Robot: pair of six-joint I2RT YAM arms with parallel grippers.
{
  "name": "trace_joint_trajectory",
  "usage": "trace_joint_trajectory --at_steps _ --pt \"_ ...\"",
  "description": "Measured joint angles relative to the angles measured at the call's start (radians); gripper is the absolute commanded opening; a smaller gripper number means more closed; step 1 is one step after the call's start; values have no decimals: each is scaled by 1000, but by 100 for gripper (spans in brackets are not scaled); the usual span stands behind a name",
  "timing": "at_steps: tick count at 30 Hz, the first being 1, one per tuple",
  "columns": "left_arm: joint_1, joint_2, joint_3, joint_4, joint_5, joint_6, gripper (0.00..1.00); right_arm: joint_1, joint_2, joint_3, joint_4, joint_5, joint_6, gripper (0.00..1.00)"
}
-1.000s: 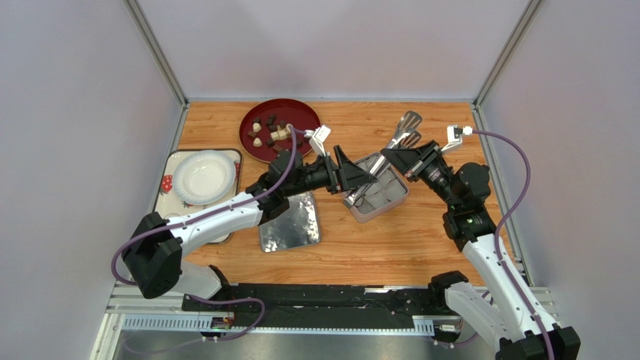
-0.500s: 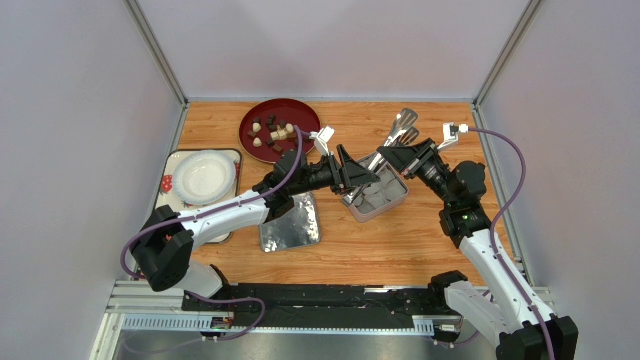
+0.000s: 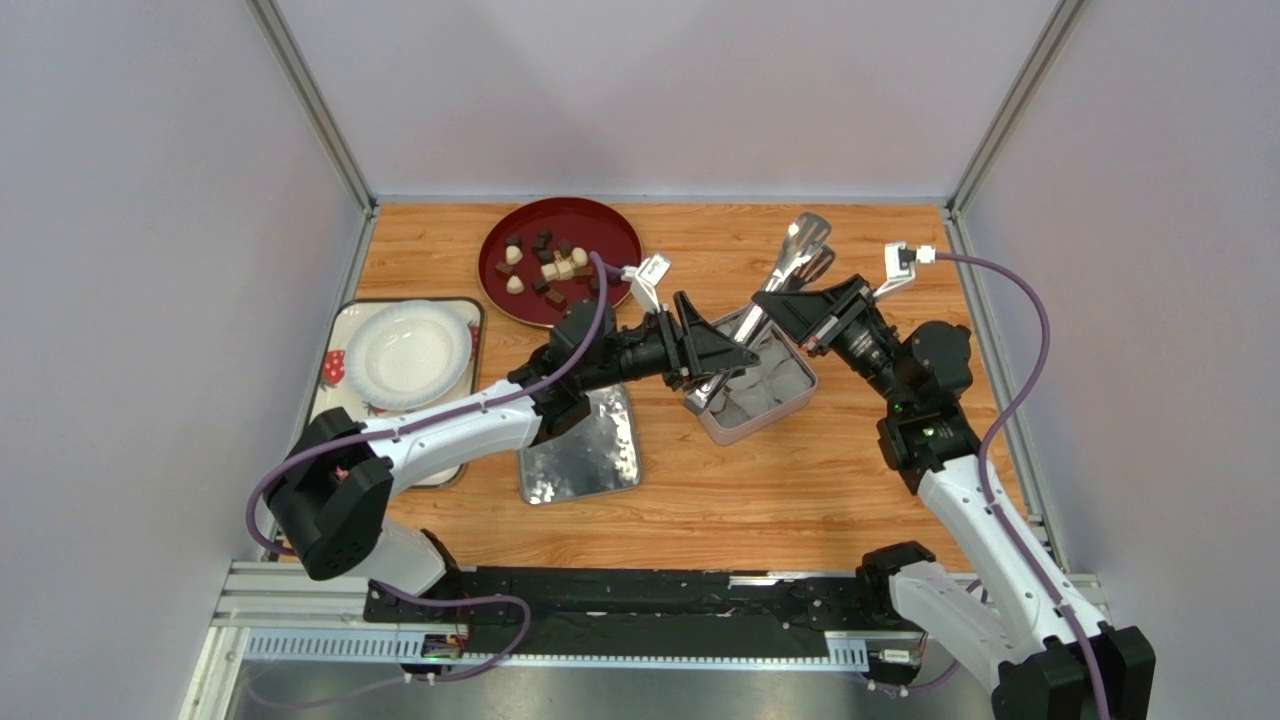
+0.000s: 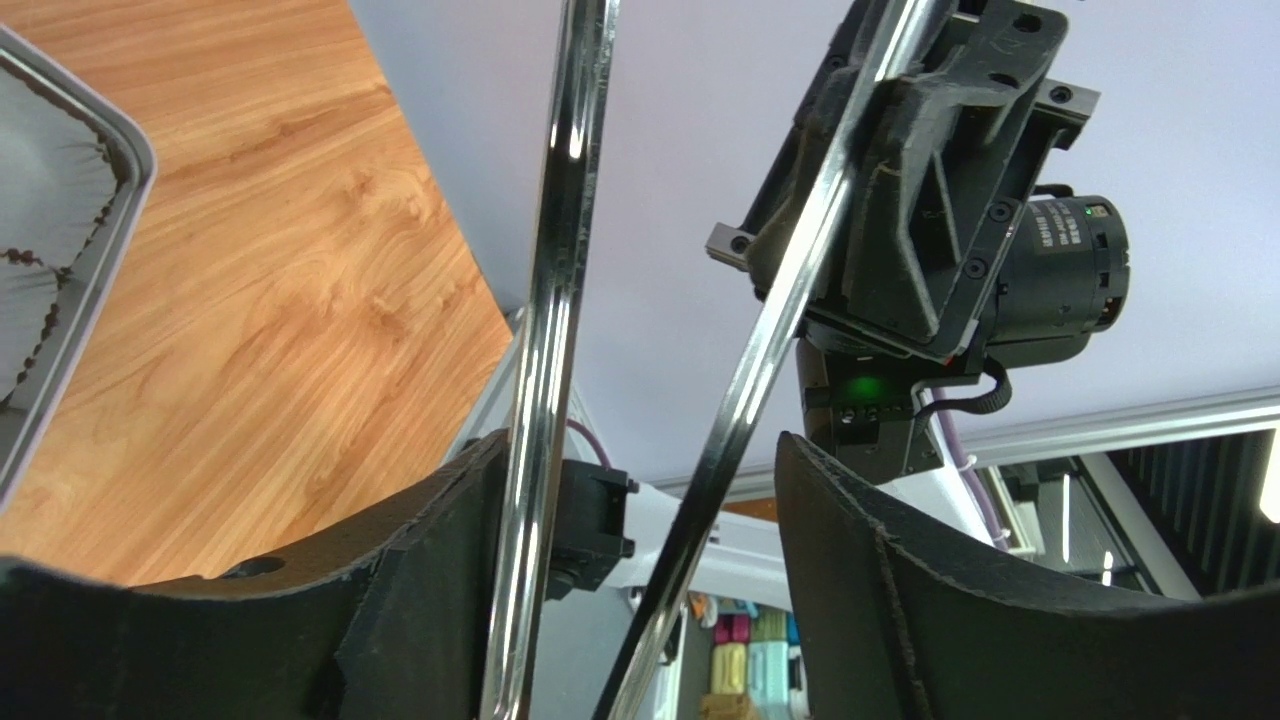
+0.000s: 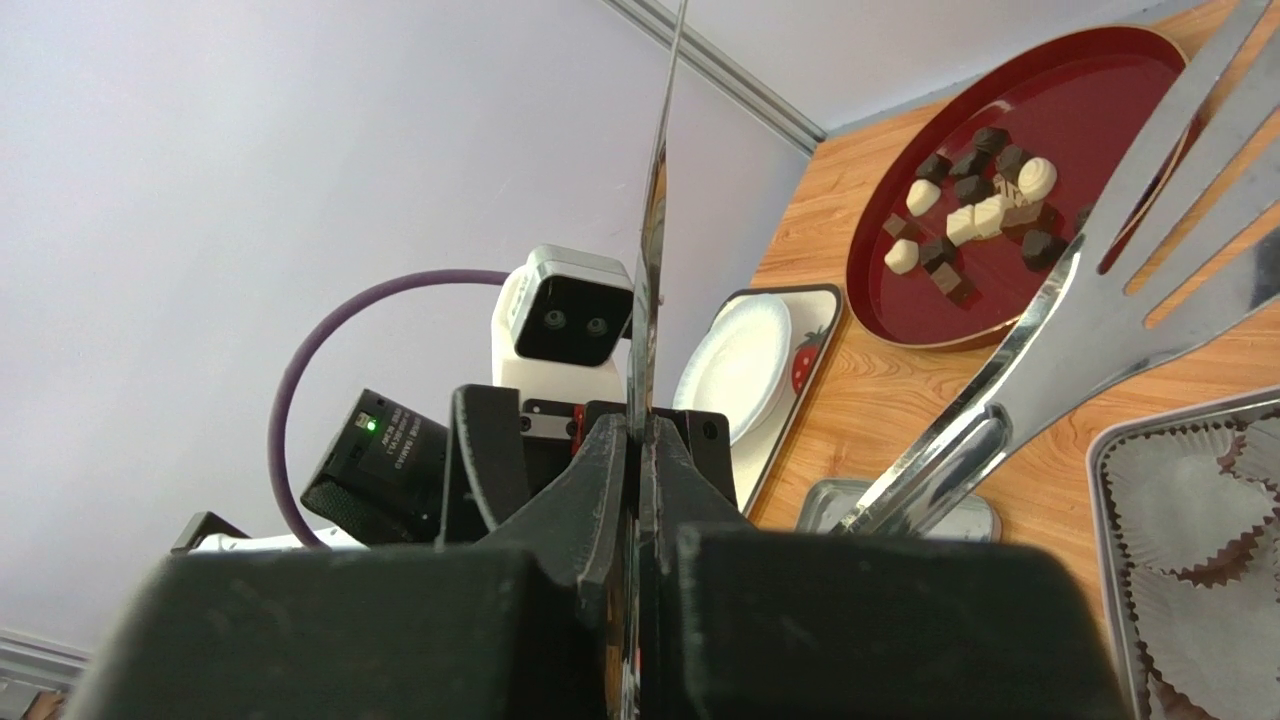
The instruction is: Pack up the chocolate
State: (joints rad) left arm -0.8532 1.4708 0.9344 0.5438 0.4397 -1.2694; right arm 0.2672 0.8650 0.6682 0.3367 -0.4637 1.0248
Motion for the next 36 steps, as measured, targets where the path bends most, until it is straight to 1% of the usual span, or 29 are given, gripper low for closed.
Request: trace_joint_trajectory --at_steps 4,10,11,12,16,17,18,19,20,22,23,25,26,28,29,31,34,36 --pt "2 -2 -16 1 -19 -1 61 0 -10 0 -3 -2 -8 0" --pt "3 -17 -31 0 -26 4 53 1 -27 -2 -38 -1 -27 3" --pt "3 -20 -31 -1 -26 8 52 1 -29 -2 -44 -1 -28 4" --pt "3 -24 -33 -1 -27 11 49 1 -31 -3 -49 -1 -28 5" --pt "2 -38 -41 -6 -26 23 45 1 -35 -16 -57 3 -31 11" --pt "3 -41 -43 -10 -27 26 45 0 -35 -18 -60 5 -31 14" --pt "3 -44 -45 -13 -28 30 41 0 -35 -19 -64 7 -32 15" --pt "3 -47 -45 -20 -29 34 40 1 -35 -19 -71 8 -37 17" --pt "3 -51 -45 -27 -30 39 40 1 -35 -19 -76 8 -42 22" --pt "5 -64 -45 -49 -36 52 36 0 -35 -19 -96 8 -55 28" --pt "5 -71 -45 -62 -46 64 34 0 -35 -19 -109 5 -64 34" --pt "10 -88 -45 -103 -69 93 31 1 -35 -19 -134 -3 -82 41" --pt "13 -97 -45 -127 -83 114 30 1 -35 -19 -147 -5 -89 46" --pt "17 -113 -40 -197 -115 166 30 1 -35 -18 -181 -10 -106 52" --pt "17 -117 -34 -229 -130 193 29 1 -35 -17 -201 -11 -114 58" --pt "19 -126 -14 -309 -166 263 29 1 -35 -10 -240 -10 -129 66" --pt "19 -142 18 -426 -222 375 29 4 -35 8 -298 -3 -147 74" --pt "19 -156 40 -499 -259 448 29 13 -32 30 -347 12 -158 77"
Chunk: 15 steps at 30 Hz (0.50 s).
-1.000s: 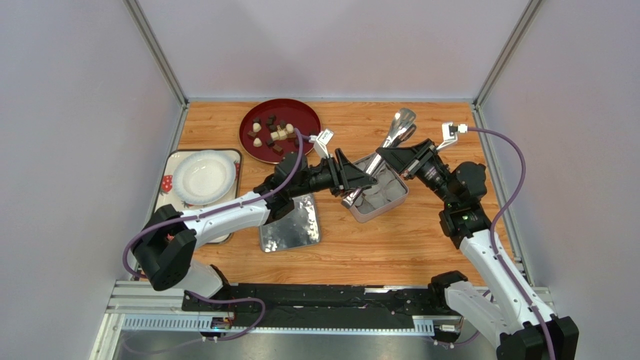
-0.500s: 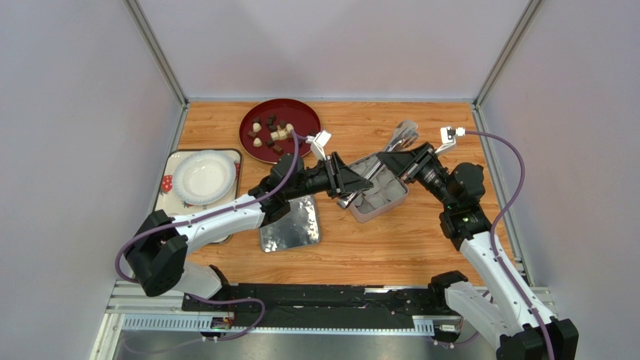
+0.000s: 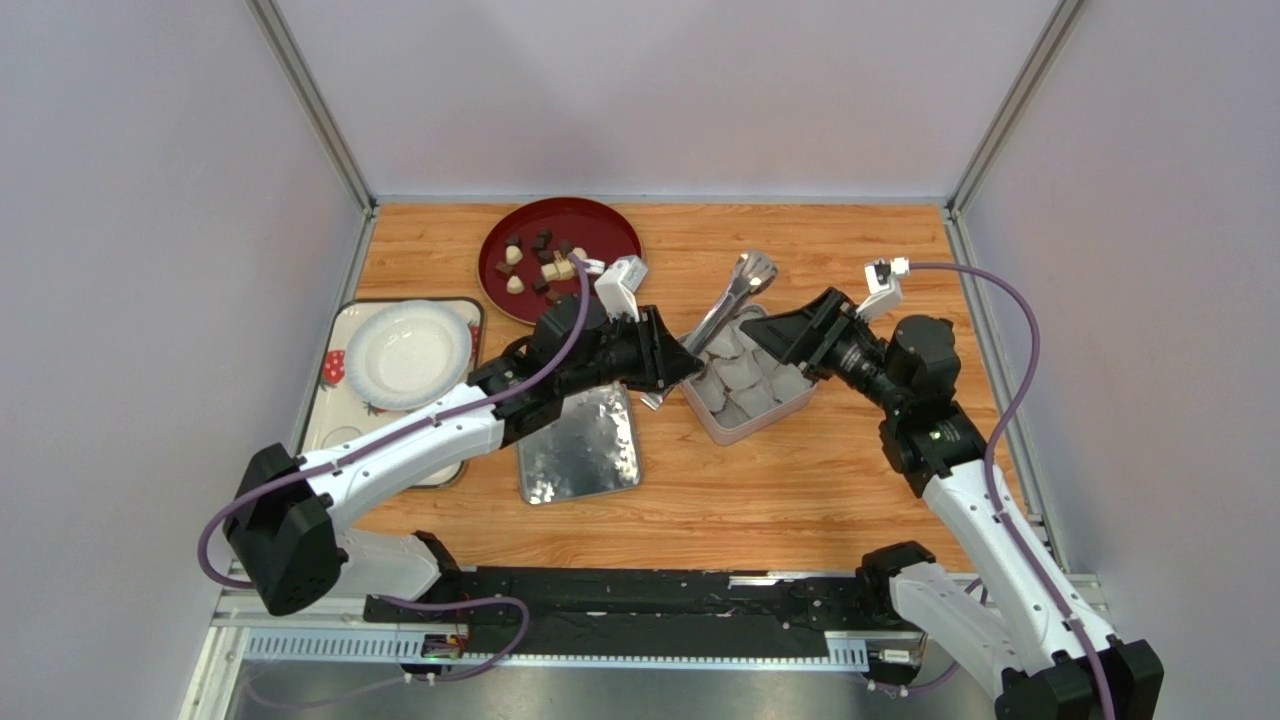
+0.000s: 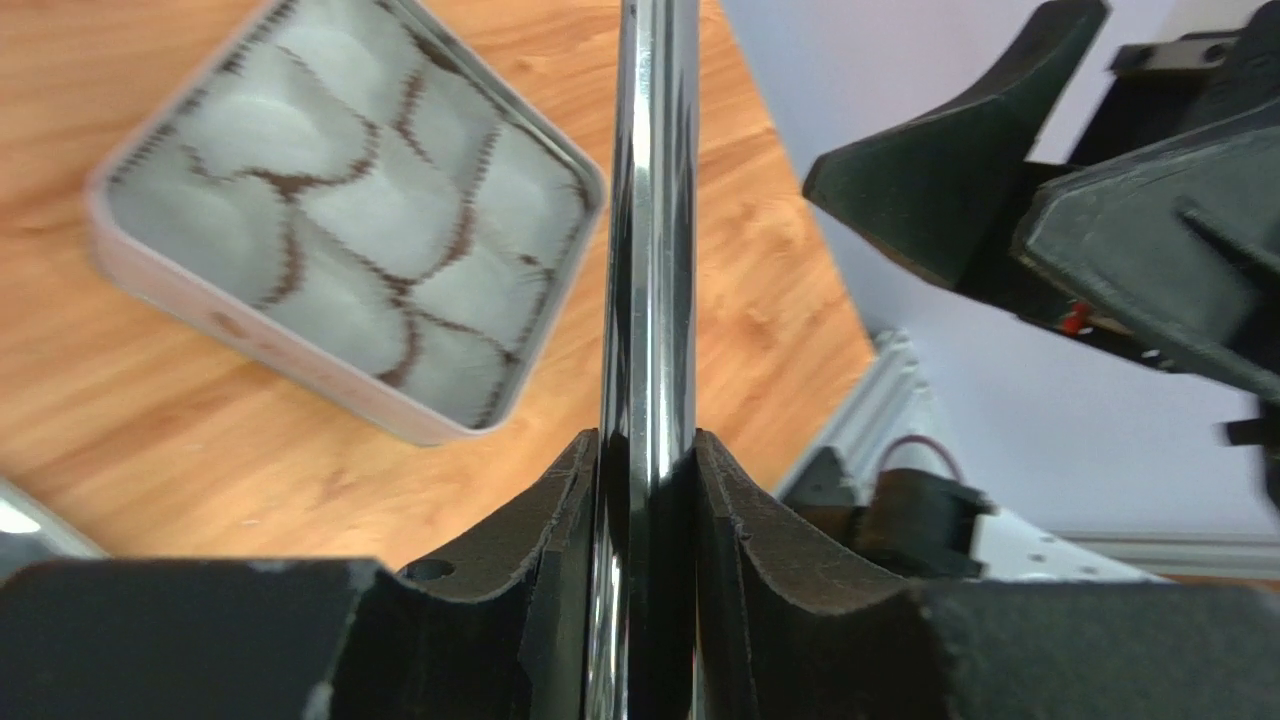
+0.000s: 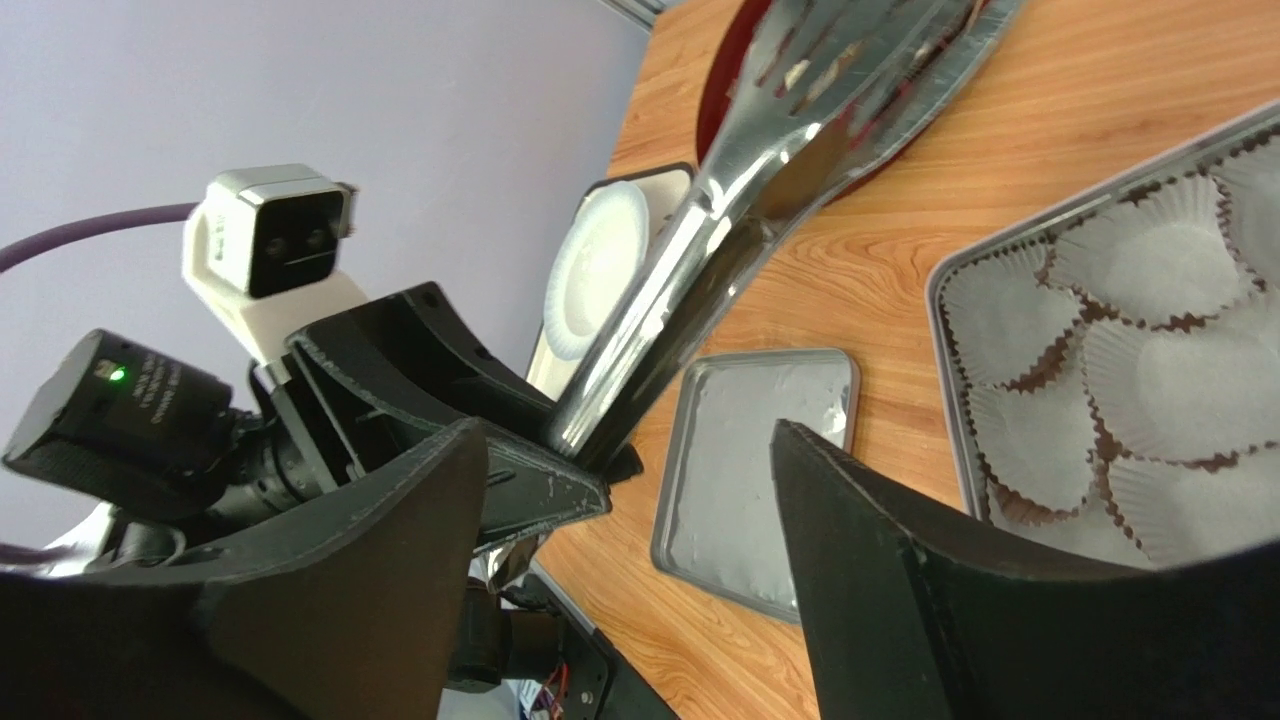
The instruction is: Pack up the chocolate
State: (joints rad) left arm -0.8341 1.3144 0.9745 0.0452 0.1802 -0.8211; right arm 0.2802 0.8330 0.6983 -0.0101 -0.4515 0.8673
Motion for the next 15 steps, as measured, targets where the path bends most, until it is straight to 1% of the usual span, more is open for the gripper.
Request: trace_joint_trajectory --at_steps 1,4,8,15 --pt "0 -8 10 -32 -16 32 29 8 4 13 -22 13 -5 80" --pt "0 -28 37 -122 -63 135 29 42 33 60 -97 60 -9 83" --pt "-2 -34 58 -207 -102 250 29 108 106 126 -179 132 -2 84" --pt "-8 -34 63 -290 -133 372 29 191 180 165 -248 242 72 87"
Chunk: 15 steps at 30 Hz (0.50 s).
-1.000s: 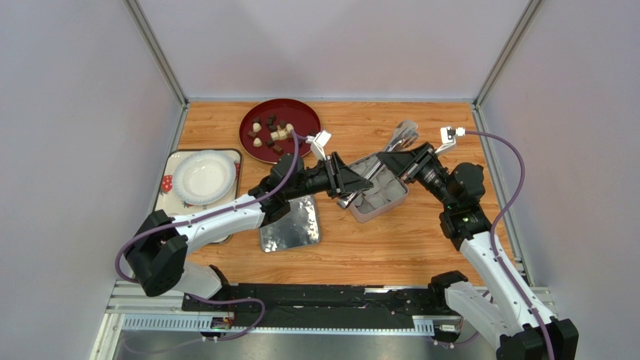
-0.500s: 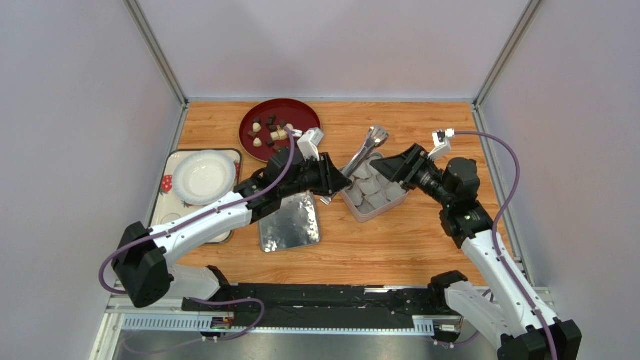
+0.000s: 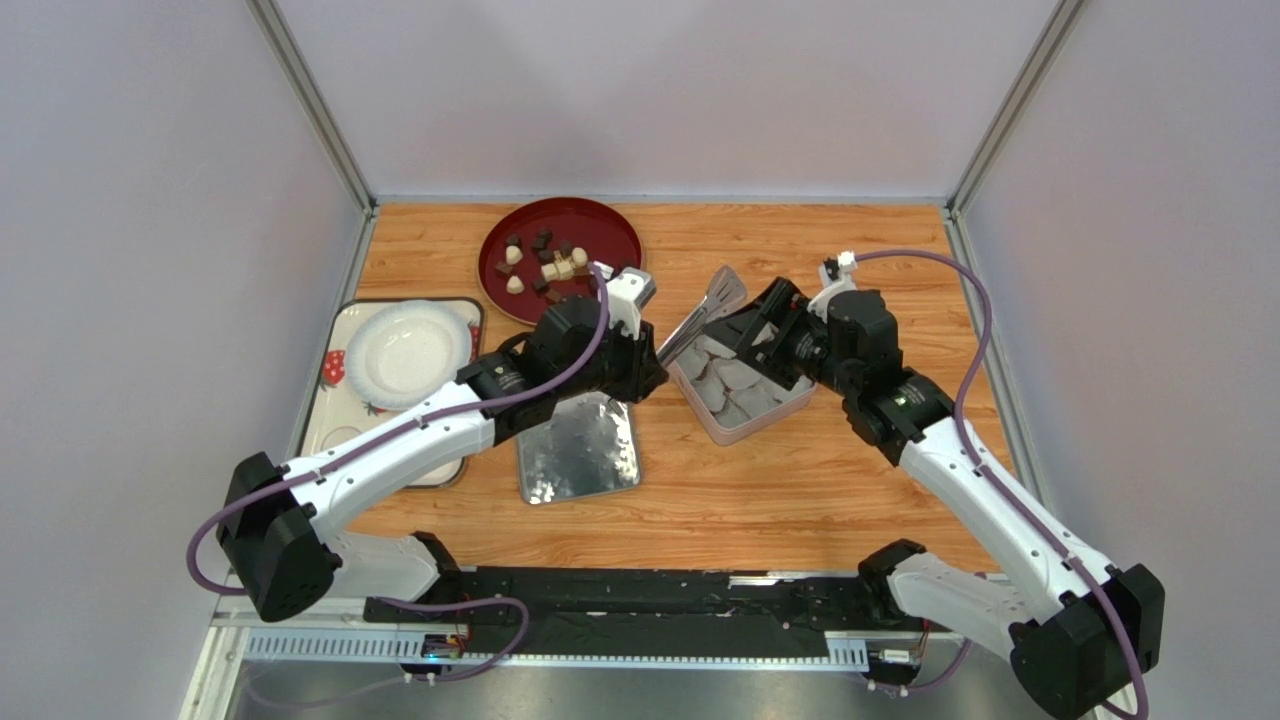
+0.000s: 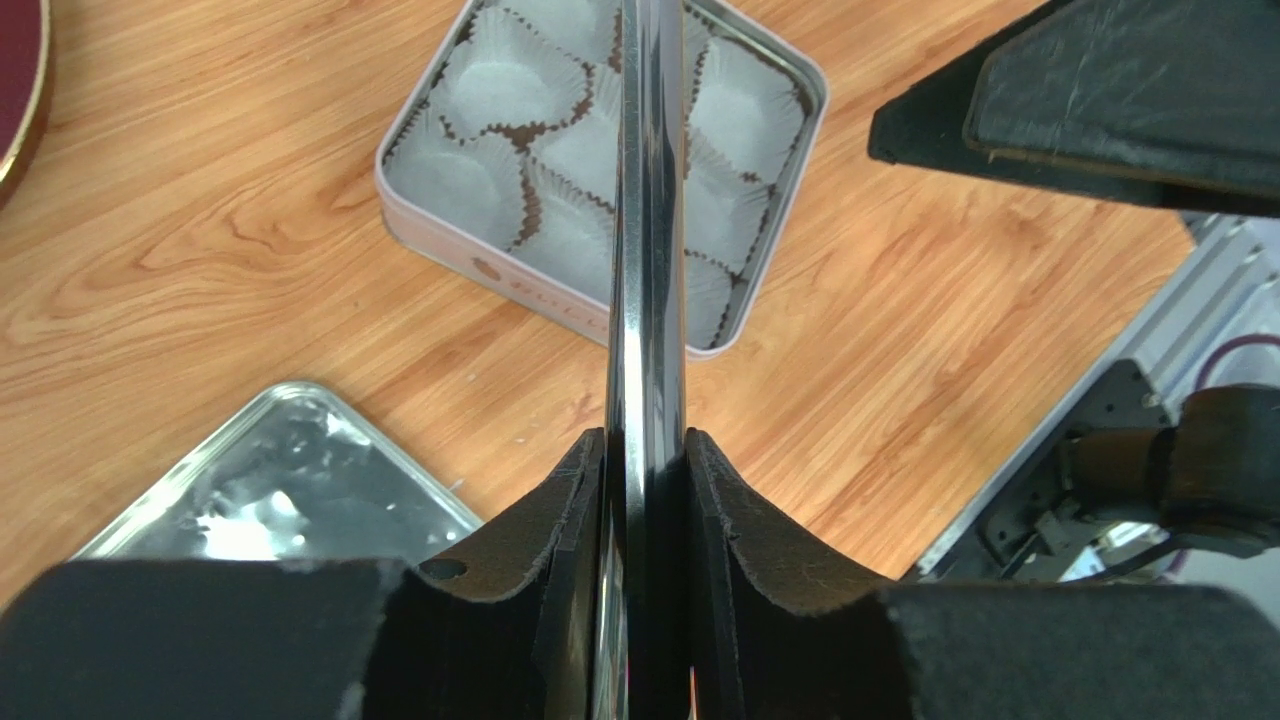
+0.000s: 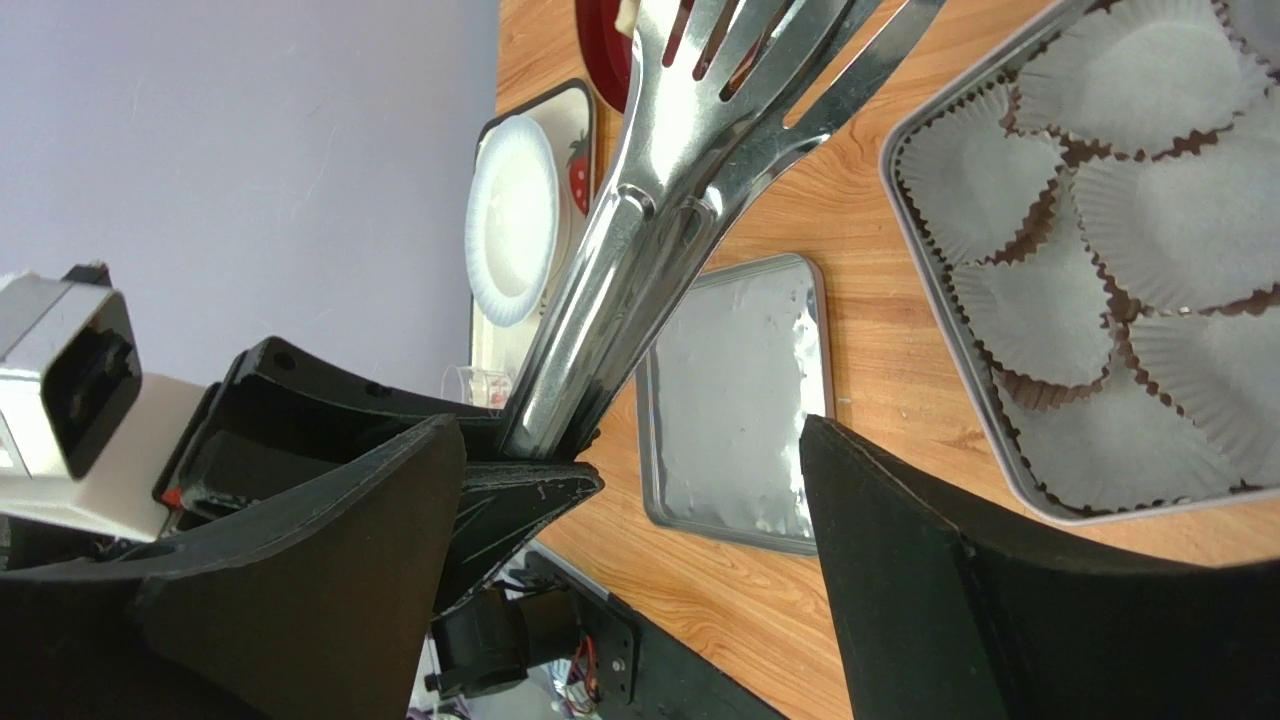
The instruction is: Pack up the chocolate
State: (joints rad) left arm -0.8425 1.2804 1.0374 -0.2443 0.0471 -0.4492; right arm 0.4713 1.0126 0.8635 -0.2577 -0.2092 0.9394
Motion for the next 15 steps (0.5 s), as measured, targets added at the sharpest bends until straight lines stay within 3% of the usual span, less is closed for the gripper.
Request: trace_joint_trajectory --at_steps 15 --pt "-42 -25 18 -49 -62 146 30 20 129 58 -40 105 148 88"
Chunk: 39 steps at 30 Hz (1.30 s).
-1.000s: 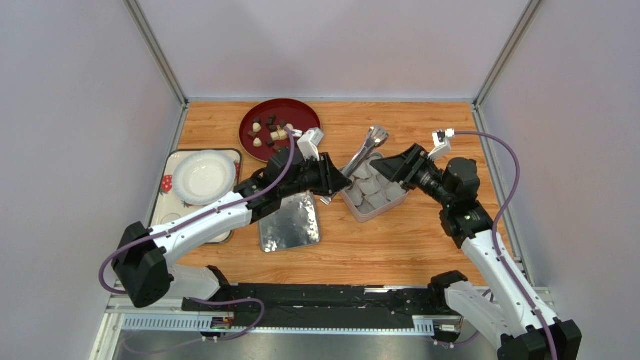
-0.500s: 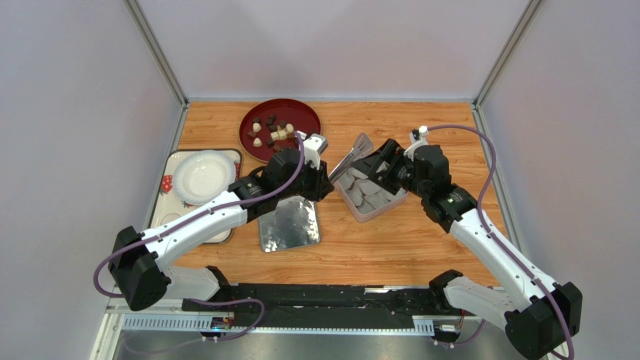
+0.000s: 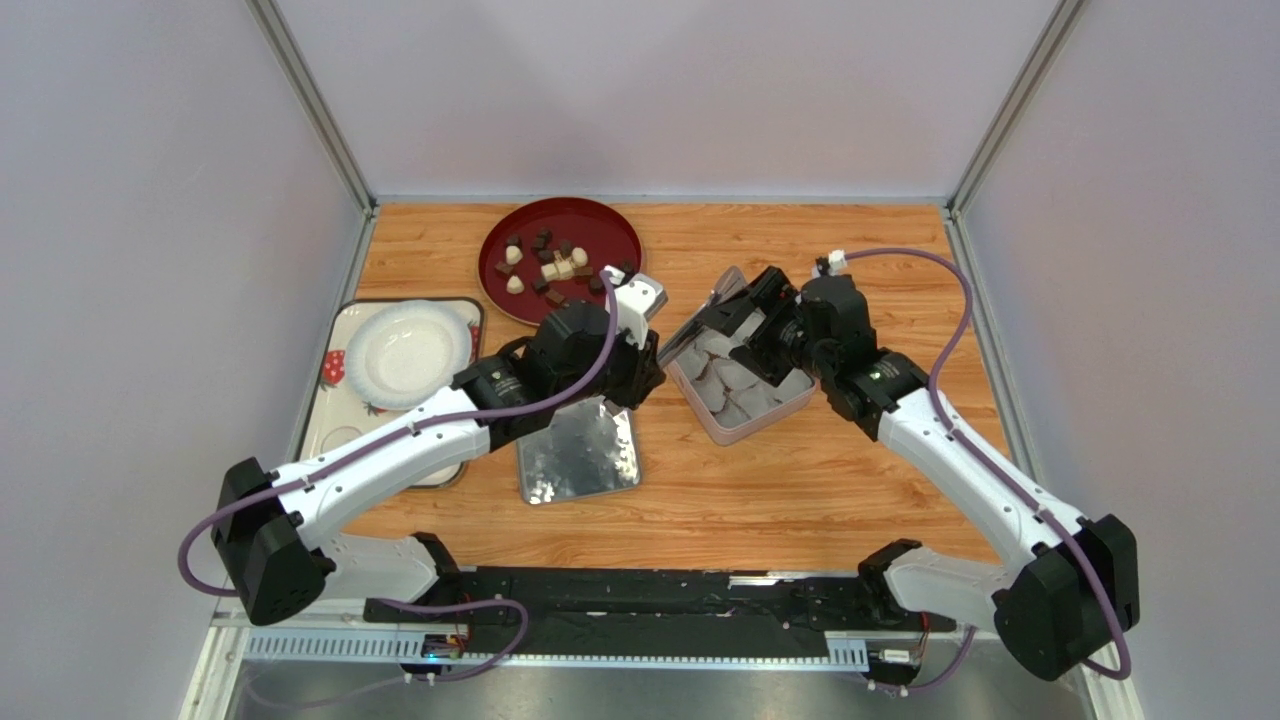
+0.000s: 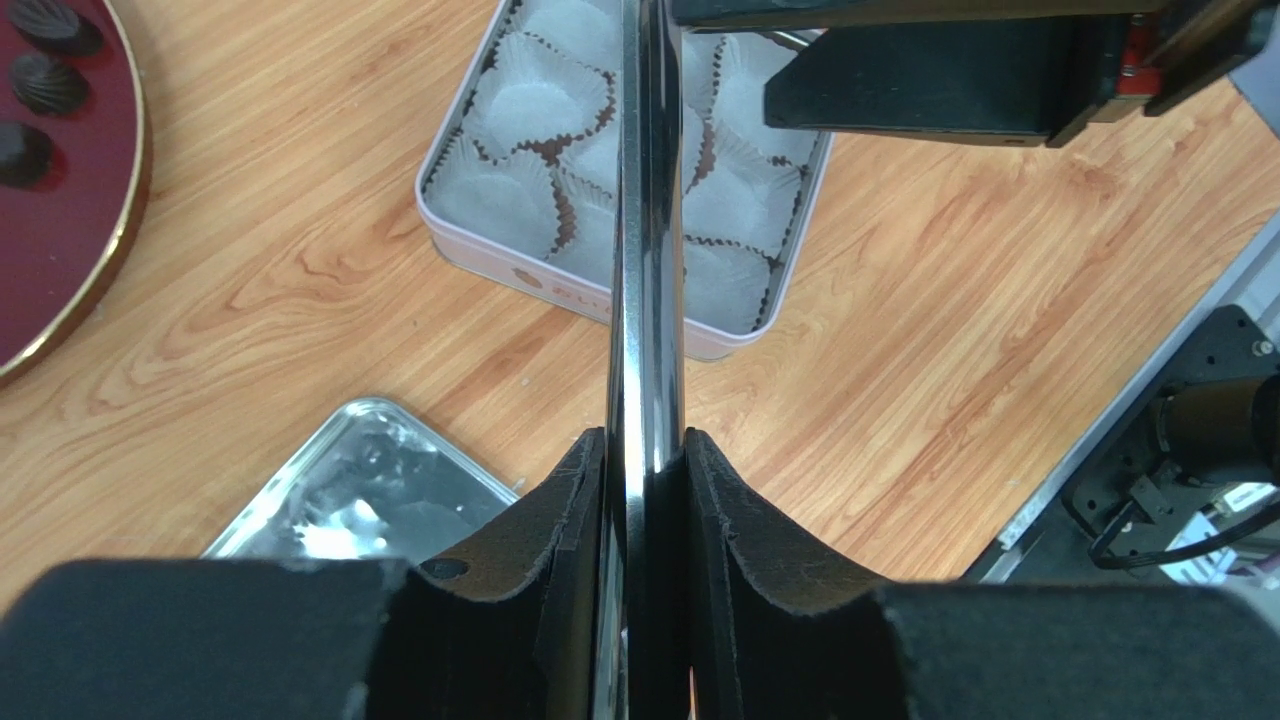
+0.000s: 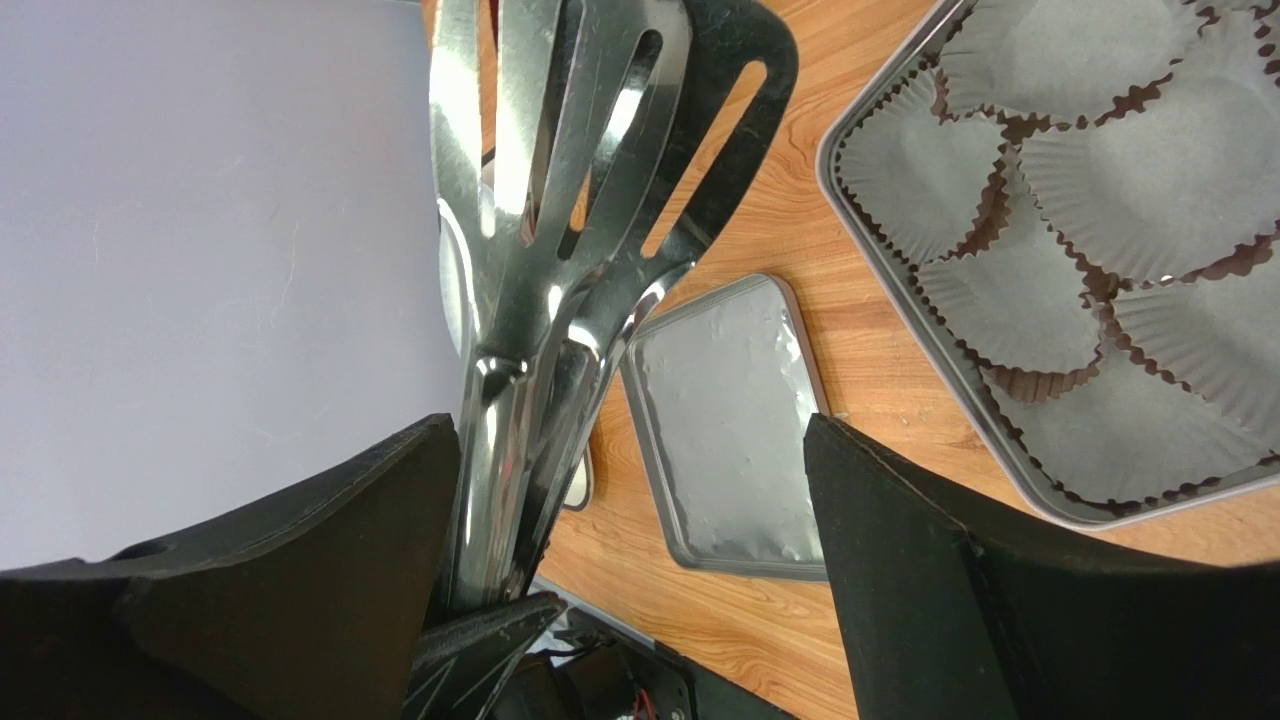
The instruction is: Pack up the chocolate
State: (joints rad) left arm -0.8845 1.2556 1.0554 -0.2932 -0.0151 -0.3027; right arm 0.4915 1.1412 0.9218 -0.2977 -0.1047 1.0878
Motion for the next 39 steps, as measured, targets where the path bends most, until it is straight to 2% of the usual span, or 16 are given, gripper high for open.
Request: trace_joint_trajectory --at_steps 5,16,24,25,26,32,36,39 --pt "-21 0 14 -19 -32 35 30 16 24 9 16 0 27 86" --pt "-71 0 31 -56 -114 102 31 51 77 8 77 3 91 68" --pt "-102 14 47 -79 -166 123 34 70 98 8 119 7 128 39" --pt "-105 16 47 -81 -171 125 36 72 100 8 122 8 131 36" --pt "-107 16 47 -83 -176 126 37 73 101 8 122 8 135 28" --pt "-116 17 47 -80 -198 120 45 75 101 8 161 11 204 9" --pt "-117 16 47 -70 -206 115 54 76 101 8 156 16 195 0" --pt "-117 5 39 -47 -225 103 62 76 101 8 147 19 187 0"
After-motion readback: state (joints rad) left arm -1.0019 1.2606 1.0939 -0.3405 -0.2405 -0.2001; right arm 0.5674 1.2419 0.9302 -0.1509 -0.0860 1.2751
